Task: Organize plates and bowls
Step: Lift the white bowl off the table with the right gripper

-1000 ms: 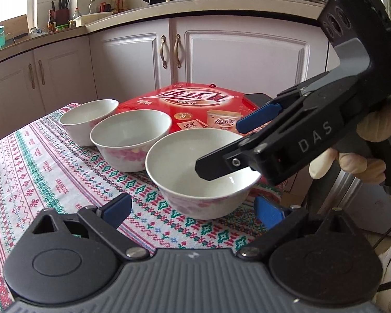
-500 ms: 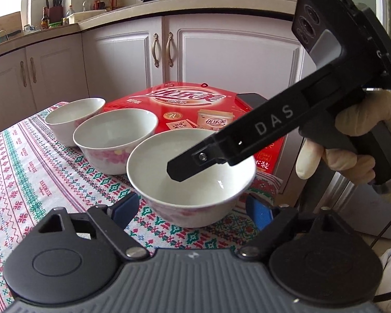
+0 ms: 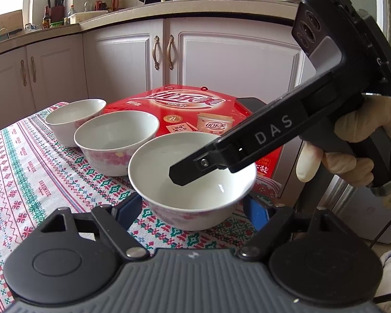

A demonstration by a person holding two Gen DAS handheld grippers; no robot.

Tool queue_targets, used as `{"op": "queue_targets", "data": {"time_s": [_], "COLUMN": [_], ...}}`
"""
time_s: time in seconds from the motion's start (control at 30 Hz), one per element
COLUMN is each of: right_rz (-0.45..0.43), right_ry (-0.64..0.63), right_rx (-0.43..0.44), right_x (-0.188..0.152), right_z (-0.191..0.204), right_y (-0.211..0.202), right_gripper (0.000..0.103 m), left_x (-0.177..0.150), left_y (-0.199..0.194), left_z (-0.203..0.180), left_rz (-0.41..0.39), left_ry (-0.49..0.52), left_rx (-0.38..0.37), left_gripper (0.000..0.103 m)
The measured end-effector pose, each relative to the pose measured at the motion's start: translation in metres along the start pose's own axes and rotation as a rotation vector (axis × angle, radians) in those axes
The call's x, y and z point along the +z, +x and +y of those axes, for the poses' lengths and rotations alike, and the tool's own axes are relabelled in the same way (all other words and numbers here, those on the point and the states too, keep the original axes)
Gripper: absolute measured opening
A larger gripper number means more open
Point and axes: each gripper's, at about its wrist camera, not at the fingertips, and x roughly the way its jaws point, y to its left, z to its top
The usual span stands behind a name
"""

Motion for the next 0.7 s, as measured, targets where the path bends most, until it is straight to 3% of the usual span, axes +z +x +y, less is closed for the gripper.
{"op": "queue_targets", "data": {"time_s": [0.33, 0.7], "right_rz": [-0.008, 0.001], "right_ry": [-0.036, -0.126], "right_rx": [0.034, 0.118], "right_x": [0.005, 0.015], "right_z": [0.017, 0.061], "right_y": [-0.004, 0.011], "right_gripper": [0.074, 0.074], "left_x": [0.002, -0.008], "left_y": [-0.02, -0.058], "left_z": [0.005, 0.026], "left_rz": [0.004, 0.006], "left_ry": [-0.006, -0.062], "left_rx": [0.028, 0.112], "left_gripper": [0.084, 0.084]}}
